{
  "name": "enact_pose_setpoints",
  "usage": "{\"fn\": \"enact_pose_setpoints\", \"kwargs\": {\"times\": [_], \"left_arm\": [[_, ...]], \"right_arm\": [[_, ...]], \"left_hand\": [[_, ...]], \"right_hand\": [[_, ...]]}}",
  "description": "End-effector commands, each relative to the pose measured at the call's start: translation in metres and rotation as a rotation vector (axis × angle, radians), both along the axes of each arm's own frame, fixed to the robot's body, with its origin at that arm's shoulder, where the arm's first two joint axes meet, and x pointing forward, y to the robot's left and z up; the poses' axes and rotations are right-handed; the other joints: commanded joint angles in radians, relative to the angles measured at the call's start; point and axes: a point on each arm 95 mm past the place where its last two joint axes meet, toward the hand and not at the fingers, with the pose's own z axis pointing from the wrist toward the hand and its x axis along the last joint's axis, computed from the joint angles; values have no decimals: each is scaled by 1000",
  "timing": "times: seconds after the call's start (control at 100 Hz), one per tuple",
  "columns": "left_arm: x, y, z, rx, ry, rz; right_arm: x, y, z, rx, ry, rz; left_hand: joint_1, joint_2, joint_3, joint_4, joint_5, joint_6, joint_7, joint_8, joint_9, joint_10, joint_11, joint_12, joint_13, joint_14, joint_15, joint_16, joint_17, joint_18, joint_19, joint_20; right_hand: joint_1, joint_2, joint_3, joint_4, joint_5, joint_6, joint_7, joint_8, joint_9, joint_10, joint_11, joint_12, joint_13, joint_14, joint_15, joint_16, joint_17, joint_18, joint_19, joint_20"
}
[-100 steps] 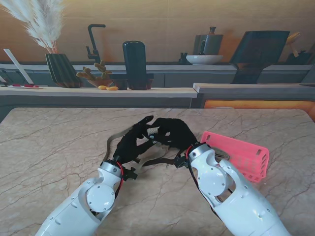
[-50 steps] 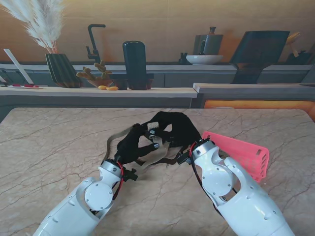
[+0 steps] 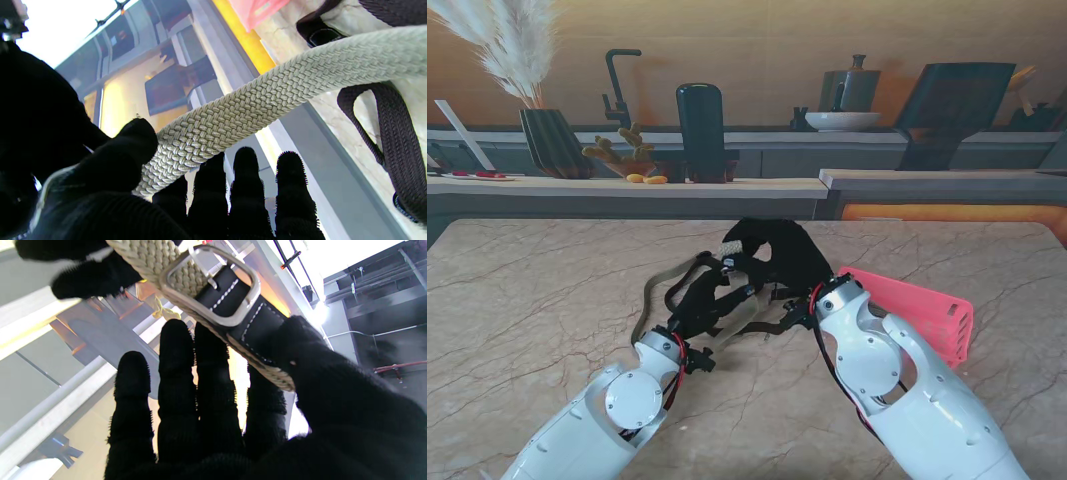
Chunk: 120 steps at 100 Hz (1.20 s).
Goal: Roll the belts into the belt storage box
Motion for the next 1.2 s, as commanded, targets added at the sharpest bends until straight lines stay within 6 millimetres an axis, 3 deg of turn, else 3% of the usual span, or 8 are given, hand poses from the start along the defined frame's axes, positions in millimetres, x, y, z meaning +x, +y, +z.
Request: {"fn": "enact_pose_setpoints", "kwargs": {"times": [0.0, 0.2, 0.51, 0.53, 0.56, 0.67, 0.92, 1.19], "left_arm": [[-7, -8, 1, -31, 21, -10], [-10, -8, 2, -83, 59, -6], [-17, -11, 3, -178, 166, -67], [-17, -11, 3, -186, 172, -69], [-18, -11, 4, -199, 182, -75], [-22, -10, 5, -241, 218, -101], [-24, -10, 6, -285, 292, -99], [-24, -7, 8, -354, 347, -53]], "right_arm": [[0, 3, 13, 8, -50, 2], [7, -2, 20, -3, -114, -47], [19, -5, 8, -29, -116, -81], [20, -6, 6, -31, -111, -82], [21, -6, 3, -34, -105, -83], [25, -8, -6, -53, -90, -89], [29, -9, -25, -67, -43, -80], [23, -10, -49, -105, 0, -41]], "left_hand": [[130, 43, -108, -49, 60, -56, 77, 26, 89, -51, 36, 23, 50, -53, 23, -15, 9, -25, 43, -23], [436, 102, -439, -22, 183, -89, 233, 40, 296, -44, 90, 98, 226, -26, 124, 24, 79, 0, 155, 17], [485, 52, -435, -5, 258, -56, 315, 63, 437, 1, 185, 168, 363, 47, 285, 100, 147, 22, 281, 70], [477, 40, -422, -3, 264, -54, 323, 62, 444, 3, 193, 180, 367, 53, 301, 110, 148, 26, 288, 72], [328, -36, -143, -55, 271, -49, 330, 58, 454, 8, 207, 194, 380, 61, 321, 124, 153, 30, 300, 74], [220, -114, 73, -91, 294, -31, 364, 55, 488, 22, 275, 262, 416, 95, 397, 181, 161, 53, 328, 88], [173, -134, 133, -97, 315, 11, 364, 33, 505, 36, 296, 251, 442, 115, 442, 206, 177, 65, 369, 106], [121, -69, -51, -53, 254, 16, 278, 25, 420, 29, 220, 148, 390, 105, 401, 197, 151, 55, 368, 109]], "right_hand": [[42, 45, 78, 14, 66, -154, 146, 27, 38, -30, 6, 5, 19, -53, 15, 7, 0, -21, 29, -11], [32, 56, 75, 12, 51, -168, 149, 31, 32, -44, 9, 4, 23, -67, 19, 8, 6, -31, 30, -14], [27, 70, 62, 12, 32, -189, 159, 30, 23, -57, 18, -2, 19, -78, 26, 9, 4, -41, 34, -17], [27, 70, 62, 12, 32, -188, 160, 30, 23, -57, 19, -2, 19, -79, 26, 9, 4, -41, 34, -17], [27, 71, 62, 12, 31, -191, 160, 29, 22, -57, 19, -3, 17, -79, 26, 9, 3, -41, 34, -17], [25, 74, 58, 12, 27, -197, 163, 28, 20, -62, 21, -6, 16, -83, 25, 8, 2, -42, 34, -19], [21, 75, 55, 12, 23, -207, 170, 25, 18, -67, 24, -11, 13, -86, 23, 5, 0, -45, 33, -22], [12, 70, 60, 11, 25, -218, 172, 21, 25, -72, 24, -17, 17, -87, 18, 1, 0, -46, 32, -24]]}}
